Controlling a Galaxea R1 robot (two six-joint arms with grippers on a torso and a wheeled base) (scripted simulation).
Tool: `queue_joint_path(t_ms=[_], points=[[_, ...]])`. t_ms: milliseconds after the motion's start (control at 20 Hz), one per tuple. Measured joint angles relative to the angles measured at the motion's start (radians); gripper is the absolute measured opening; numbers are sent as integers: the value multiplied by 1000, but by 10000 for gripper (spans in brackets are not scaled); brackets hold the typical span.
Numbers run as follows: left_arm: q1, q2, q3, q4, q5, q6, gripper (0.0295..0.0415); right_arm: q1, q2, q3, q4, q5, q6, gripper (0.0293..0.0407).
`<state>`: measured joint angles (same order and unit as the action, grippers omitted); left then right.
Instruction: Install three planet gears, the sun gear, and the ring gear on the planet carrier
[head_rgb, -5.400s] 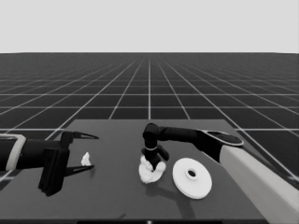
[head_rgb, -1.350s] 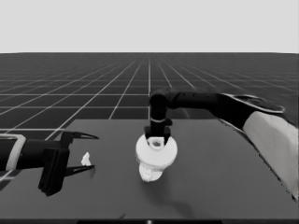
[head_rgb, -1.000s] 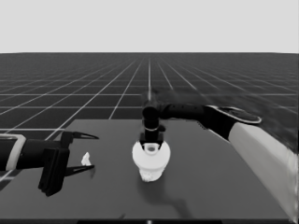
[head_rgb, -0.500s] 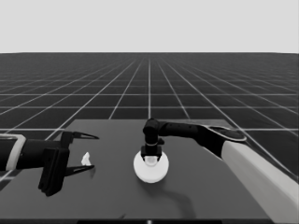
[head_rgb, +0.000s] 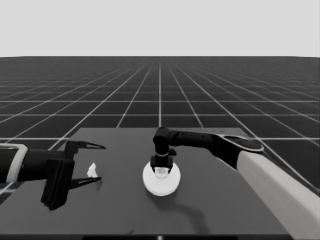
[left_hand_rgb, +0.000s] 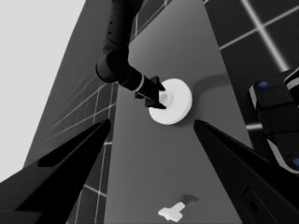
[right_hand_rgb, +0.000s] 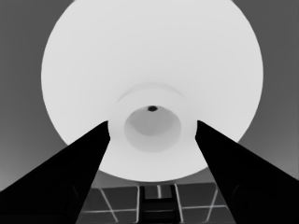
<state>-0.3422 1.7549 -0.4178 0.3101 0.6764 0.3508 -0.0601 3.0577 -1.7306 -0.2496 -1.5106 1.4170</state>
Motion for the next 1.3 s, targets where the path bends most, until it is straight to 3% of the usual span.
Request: queue_joint_path(t_ms=[1300], points=[[0,0,0,0,0,0,385,-15,-2,-2,0,-1,227,348]])
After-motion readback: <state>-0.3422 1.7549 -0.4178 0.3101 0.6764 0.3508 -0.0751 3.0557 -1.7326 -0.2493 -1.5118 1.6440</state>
